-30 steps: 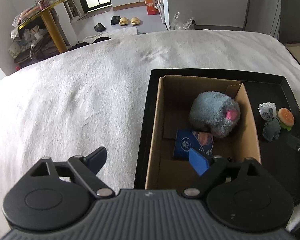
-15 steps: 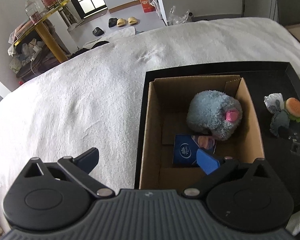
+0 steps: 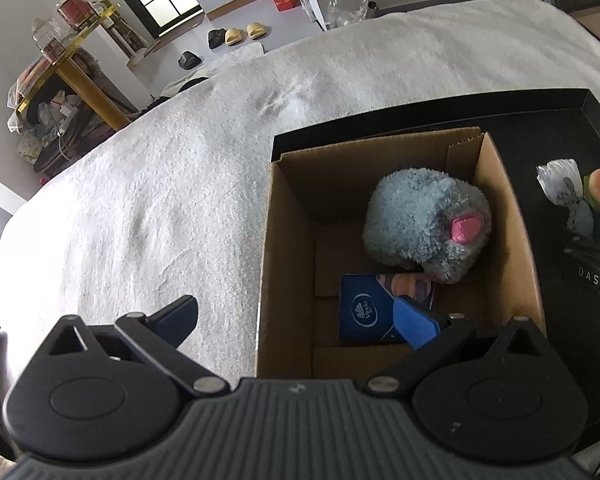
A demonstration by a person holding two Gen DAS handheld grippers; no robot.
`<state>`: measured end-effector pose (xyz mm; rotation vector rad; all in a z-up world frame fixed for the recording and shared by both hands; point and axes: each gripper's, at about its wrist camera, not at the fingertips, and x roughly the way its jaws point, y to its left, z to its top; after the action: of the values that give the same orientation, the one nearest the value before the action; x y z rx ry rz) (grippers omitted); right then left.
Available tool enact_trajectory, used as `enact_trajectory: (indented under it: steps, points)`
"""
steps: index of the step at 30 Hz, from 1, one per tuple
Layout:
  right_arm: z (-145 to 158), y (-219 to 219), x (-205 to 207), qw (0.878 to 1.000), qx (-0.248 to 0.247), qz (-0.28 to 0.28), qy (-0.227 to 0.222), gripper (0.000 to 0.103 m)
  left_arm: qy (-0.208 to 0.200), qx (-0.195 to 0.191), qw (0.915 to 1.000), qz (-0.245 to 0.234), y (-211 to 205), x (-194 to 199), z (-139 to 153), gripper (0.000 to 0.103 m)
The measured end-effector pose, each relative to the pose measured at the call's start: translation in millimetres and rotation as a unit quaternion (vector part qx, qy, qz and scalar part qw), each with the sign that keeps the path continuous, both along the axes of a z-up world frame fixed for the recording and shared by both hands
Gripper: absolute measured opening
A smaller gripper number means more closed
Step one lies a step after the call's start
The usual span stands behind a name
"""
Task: Organize soft objects
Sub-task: 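Lower the right gripper onto the grey denim plush and close it, then lift the denim plush over the box and release it inside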
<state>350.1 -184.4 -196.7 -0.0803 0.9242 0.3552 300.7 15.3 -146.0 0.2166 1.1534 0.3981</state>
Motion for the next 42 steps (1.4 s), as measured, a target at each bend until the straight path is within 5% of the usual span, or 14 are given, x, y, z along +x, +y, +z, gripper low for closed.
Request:
enact_trajectory:
  steps: [5, 24, 42]
  points:
    - [8.1, -10.8, -1.6, 1.0, 0.016, -0.006, 0.006, 0.028, 0.01, 0.004, 0.9999, -0.002, 0.6, 0.5, -4.6, 0.103]
    - [59.2, -25.5, -38.3, 0.999, 0.026, -0.026, -0.022, 0.026, 0.0, -0.037, 0.9993, 0.0, 15.3, -36.3, 10.9, 0.103]
    - [117.1, 7.2, -70.1, 0.996, 0.016, 0.039, -0.084, 0.027, -0.053, -0.083, 0.9951, -0.003, 30.5, -64.4, 24.4, 0.1]
